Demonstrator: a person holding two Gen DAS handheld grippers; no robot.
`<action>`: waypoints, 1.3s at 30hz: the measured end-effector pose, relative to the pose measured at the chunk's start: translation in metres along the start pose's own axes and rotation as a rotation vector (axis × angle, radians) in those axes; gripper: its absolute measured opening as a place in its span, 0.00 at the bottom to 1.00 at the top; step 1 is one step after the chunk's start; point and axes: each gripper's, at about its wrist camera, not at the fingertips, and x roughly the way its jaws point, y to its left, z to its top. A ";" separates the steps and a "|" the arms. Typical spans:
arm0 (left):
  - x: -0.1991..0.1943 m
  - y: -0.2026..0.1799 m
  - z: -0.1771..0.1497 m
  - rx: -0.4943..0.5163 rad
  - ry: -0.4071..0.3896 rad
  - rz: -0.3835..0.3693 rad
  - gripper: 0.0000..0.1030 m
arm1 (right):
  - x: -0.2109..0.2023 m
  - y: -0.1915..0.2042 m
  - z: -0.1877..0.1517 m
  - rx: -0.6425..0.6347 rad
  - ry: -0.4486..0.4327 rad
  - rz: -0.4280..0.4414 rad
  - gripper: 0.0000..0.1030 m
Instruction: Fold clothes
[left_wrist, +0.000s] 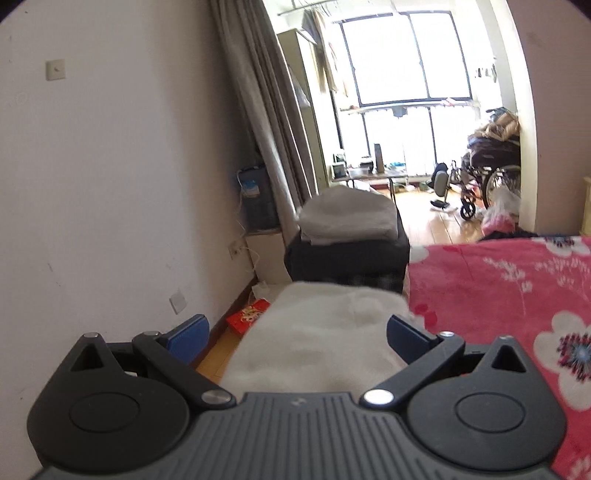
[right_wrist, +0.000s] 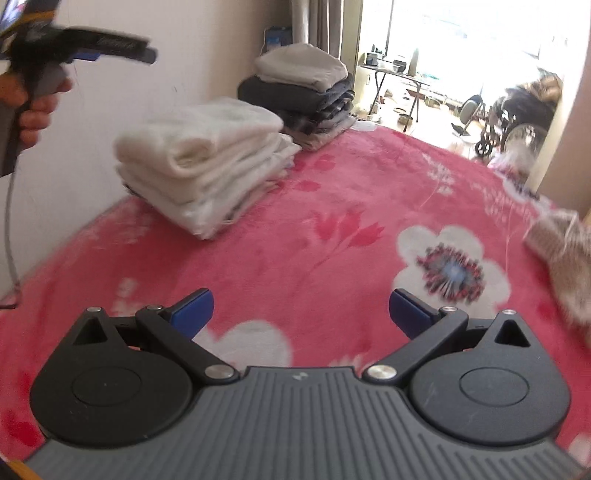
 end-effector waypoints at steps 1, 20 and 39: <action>0.007 0.001 -0.007 0.003 0.002 0.000 1.00 | 0.011 -0.002 0.005 -0.018 0.000 0.000 0.99; 0.039 0.046 -0.137 0.063 0.169 0.055 0.95 | 0.119 -0.003 0.055 -0.009 -0.250 0.253 0.84; 0.128 0.099 -0.144 -0.072 0.179 0.211 1.00 | 0.193 0.099 0.047 -0.374 -0.188 0.509 0.53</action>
